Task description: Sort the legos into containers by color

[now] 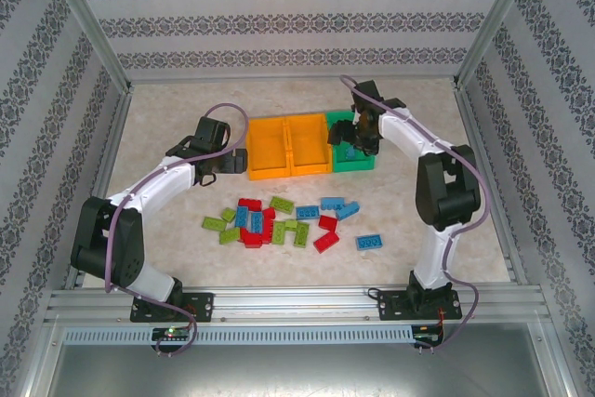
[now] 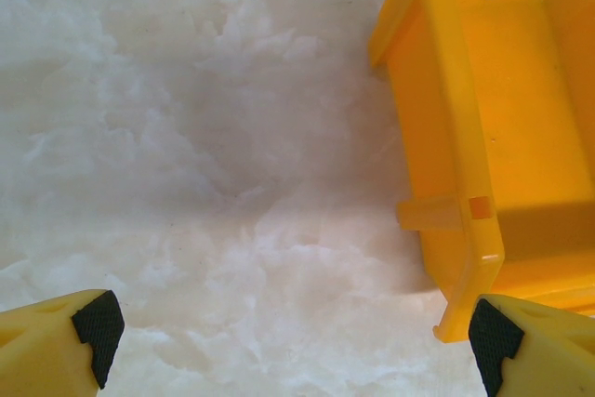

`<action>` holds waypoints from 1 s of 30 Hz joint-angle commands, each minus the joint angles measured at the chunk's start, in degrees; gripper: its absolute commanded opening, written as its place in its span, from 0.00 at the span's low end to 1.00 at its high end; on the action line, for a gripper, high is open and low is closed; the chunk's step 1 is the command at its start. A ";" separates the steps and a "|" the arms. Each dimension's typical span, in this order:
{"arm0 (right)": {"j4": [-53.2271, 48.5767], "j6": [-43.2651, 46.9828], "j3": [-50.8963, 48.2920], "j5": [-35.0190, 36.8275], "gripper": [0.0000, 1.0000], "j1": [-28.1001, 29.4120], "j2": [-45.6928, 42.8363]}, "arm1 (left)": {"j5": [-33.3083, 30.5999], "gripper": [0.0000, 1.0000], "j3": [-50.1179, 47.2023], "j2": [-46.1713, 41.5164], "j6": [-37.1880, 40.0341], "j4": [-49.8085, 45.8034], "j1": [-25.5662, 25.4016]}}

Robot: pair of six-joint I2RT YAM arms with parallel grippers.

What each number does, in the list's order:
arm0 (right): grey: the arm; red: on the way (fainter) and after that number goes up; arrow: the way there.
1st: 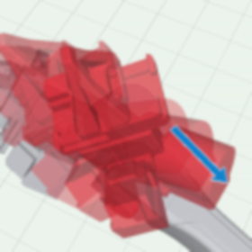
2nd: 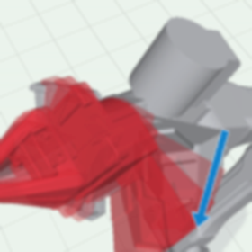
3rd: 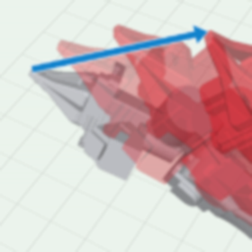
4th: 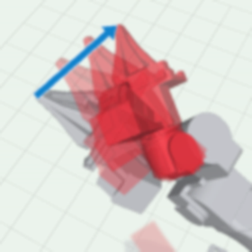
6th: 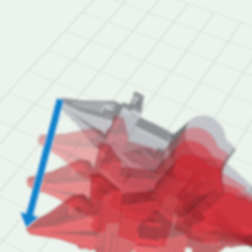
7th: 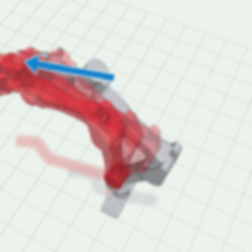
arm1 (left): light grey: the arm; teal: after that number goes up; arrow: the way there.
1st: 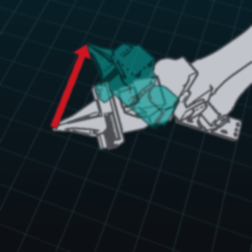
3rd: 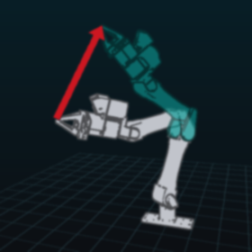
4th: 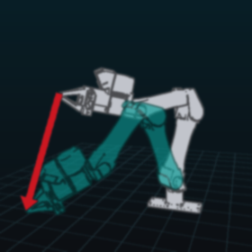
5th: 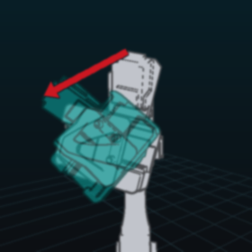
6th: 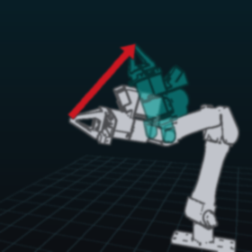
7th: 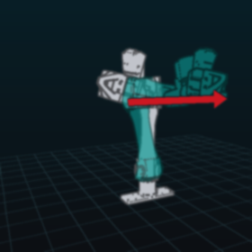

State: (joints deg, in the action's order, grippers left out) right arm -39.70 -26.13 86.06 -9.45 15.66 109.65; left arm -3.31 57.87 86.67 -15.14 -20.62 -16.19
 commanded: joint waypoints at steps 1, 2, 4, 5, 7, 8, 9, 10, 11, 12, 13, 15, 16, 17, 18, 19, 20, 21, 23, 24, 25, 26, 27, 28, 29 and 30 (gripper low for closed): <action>1.12 6.07 -4.94 0.55 0.89 2.19 -6.99 | -0.90 0.98 -1.12 -1.76 -1.16 -1.27 -0.71; 0.89 6.81 -7.03 0.94 0.90 2.71 -8.72 | -0.91 0.98 -1.19 -1.84 -1.21 -1.28 -0.73; 0.59 6.66 -11.40 1.94 0.91 3.52 -11.99 | -0.86 0.98 -1.51 -1.86 -1.38 -1.35 -0.76; 0.83 6.23 -14.01 2.36 0.92 3.92 -13.88 | -0.39 0.98 -1.64 -2.02 -1.47 -1.27 -0.70; 2.11 5.00 -19.16 2.77 0.92 4.41 -17.79 | 1.52 0.98 -2.03 -1.99 -1.23 -1.13 -0.76; 3.01 4.41 -21.74 2.60 0.92 4.55 -19.72 | 3.08 0.98 -2.28 -1.98 -0.96 -1.04 -0.72; 4.03 3.96 -24.11 2.22 0.92 4.72 -21.78 | 4.64 0.98 -2.57 -2.02 -0.70 -0.92 -0.91; 4.82 3.82 -26.00 1.95 0.92 4.88 -23.24 | 5.60 0.97 -2.95 -2.04 -0.55 -0.91 -1.11; 5.45 3.64 -27.58 1.64 0.92 5.03 -24.54 | 6.46 0.96 -3.31 -2.16 -0.36 -1.06 -1.51; 5.75 3.56 -29.03 1.55 0.92 5.17 -25.69 | 6.93 0.96 -3.70 -2.23 -0.32 -1.41 -1.99; 5.71 3.11 -30.04 1.65 0.92 5.24 -26.27 | 7.50 0.95 -3.98 -2.41 -0.44 -1.81 -2.40; 5.35 1.68 -31.81 2.54 0.92 5.26 -27.24 | 8.78 0.94 -4.66 -2.97 -1.01 -2.88 -3.50; 5.42 1.07 -32.69 2.76 0.93 5.19 -27.48 | 9.12 0.93 -4.97 -3.41 -1.42 -3.33 -4.02; 5.77 0.32 -33.55 2.77 0.93 5.14 -27.83 | 9.36 0.93 -5.44 -3.91 -1.73 -3.86 -4.95; 6.36 -0.21 -34.36 2.62 0.93 5.14 -28.03 | 9.37 0.92 -5.92 -4.47 -1.96 -4.43 -6.00; 6.92 -0.66 -34.93 2.30 0.93 5.10 -28.22 | 9.38 0.92 -6.38 -4.91 -2.09 -4.74 -6.94; 7.38 -1.08 -35.36 2.18 0.93 5.00 -28.26 | 9.41 0.92 -6.96 -5.34 -2.21 -5.07 -8.01; 7.73 -1.26 -35.52 2.01 0.93 4.92 -28.28 | 9.29 0.92 -7.44 -5.81 -2.55 -5.33 -8.88; 7.89 -1.39 -35.45 1.77 0.93 4.78 -27.88 | 9.57 0.92 -8.57 -6.36 -3.35 -5.48 -9.98; 7.97 -1.39 -35.27 1.61 0.93 4.74 -27.60 | 9.76 0.91 -9.26 -6.47 -3.77 -5.26 -10.37; 8.07 -1.32 -35.03 1.42 0.93 4.70 -27.36 | 10.47 0.90 -9.88 -6.67 -3.95 -5.01 -10.66; 8.13 -1.23 -34.78 1.45 0.93 4.63 -27.00 | 11.14 0.89 -10.43 -6.85 -3.97 -4.63 -10.99; 8.01 -1.13 -34.52 1.42 0.93 4.57 -26.73 | 11.24 0.88 -10.66 -6.87 -4.01 -4.43 -11.58; 7.99 -1.14 -34.36 1.46 0.93 4.56 -26.52 | 11.21 0.88 -10.83 -6.77 -3.92 -4.51 -12.14; 8.04 -1.16 -34.26 1.56 0.93 4.40 -26.27 | 10.77 0.88 -10.77 -6.47 -3.71 -4.72 -12.73; 8.00 -1.35 -34.17 1.56 0.93 4.25 -26.06 | 10.38 0.88 -10.65 -6.14 -3.83 -4.93 -13.12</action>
State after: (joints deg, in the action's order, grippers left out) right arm -32.34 -26.70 51.09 -8.21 20.36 82.89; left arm 6.87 47.46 80.99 -17.72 -23.86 -27.66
